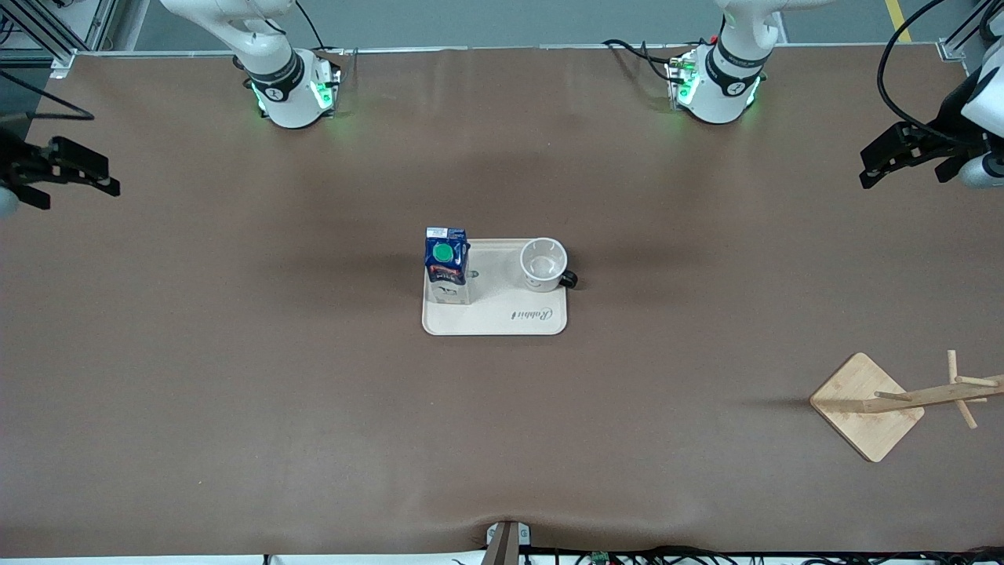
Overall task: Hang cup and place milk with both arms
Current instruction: 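Move the left gripper from rest toward the white mug on the tray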
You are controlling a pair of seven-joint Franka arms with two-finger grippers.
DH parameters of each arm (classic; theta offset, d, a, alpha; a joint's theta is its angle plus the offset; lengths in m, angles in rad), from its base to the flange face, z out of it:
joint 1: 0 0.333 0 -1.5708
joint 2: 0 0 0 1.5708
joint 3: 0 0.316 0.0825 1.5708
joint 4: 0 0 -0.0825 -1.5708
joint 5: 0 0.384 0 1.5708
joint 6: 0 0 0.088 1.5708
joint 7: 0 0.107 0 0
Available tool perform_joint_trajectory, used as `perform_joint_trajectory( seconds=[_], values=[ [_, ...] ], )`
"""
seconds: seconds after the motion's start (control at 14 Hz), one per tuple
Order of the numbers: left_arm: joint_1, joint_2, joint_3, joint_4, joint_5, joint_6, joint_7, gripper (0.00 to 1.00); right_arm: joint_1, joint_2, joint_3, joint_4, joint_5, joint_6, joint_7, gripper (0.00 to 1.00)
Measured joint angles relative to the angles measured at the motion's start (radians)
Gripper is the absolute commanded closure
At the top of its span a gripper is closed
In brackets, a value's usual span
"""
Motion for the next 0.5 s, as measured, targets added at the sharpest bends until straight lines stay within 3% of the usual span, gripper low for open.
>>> perform_joint_trajectory(
  seconds=[0.5],
  values=[
    [0.000, 0.007, 0.000, 0.001, 0.000, 0.010, 0.000, 0.00, 0.020, -0.033, -0.092, -0.002, -0.006, 0.002, 0.012, 0.00]
  ],
)
